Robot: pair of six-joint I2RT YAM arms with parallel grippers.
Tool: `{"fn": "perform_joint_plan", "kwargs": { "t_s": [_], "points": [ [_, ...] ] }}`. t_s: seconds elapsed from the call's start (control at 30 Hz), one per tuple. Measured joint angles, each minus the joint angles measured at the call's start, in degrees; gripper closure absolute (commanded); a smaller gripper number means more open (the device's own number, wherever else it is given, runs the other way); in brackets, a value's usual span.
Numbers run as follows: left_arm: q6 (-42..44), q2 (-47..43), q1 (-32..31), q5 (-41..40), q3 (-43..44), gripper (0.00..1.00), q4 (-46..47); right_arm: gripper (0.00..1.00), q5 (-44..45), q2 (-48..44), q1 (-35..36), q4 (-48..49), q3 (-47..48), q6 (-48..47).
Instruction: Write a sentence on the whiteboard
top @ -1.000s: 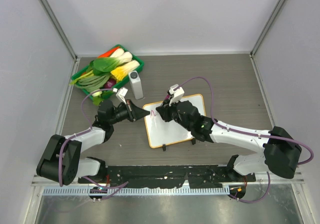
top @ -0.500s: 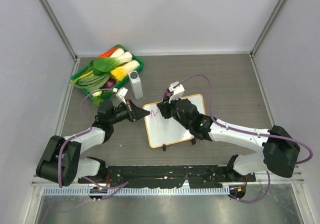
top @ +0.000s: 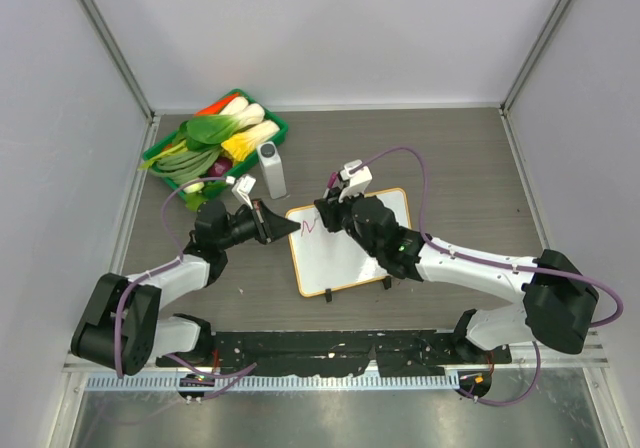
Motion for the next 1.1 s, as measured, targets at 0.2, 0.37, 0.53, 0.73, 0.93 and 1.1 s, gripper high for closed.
{"fn": "perform_joint_plan", "kwargs": {
  "t_s": [0.2,0.37,0.53,0.73,0.93,1.1],
  "points": [
    [0.24,-0.57,-0.11,-0.24,0.17,1.00,-0.92,0.99,0.20,-0.15,-0.07,0.52,-0.07,0.28],
    [1.03,-0.59,-0.28,-0.44,1.49,0.85,-2.67,0.99,-0.55,-3.02,-0.37,-0.17,-2.21,1.36],
    [5.40,-0.57,-0.37,-3.78,2.38,0.66,-7.23,0.99,-1.09,-8.68,-0.48,-2.16,-4.66,2.78],
    [9.29,-1.64,-0.33,-7.08,2.29,0.40,-11.43,0.99,-1.64,-14.80,-0.48,-3.78,-6.01,3.65],
    [10.88,-12.59,-0.37,-11.54,0.87,0.23,-17.42,0.99,-2.51,-17.20,-0.76,-5.46,-6.03,4.00],
    [11.39,-29.81,-1.05,-18.01,0.07,0.17,-26.36,0.99,-5.62,-17.31,-1.42,-6.34,-6.03,4.98]
  ]
}}
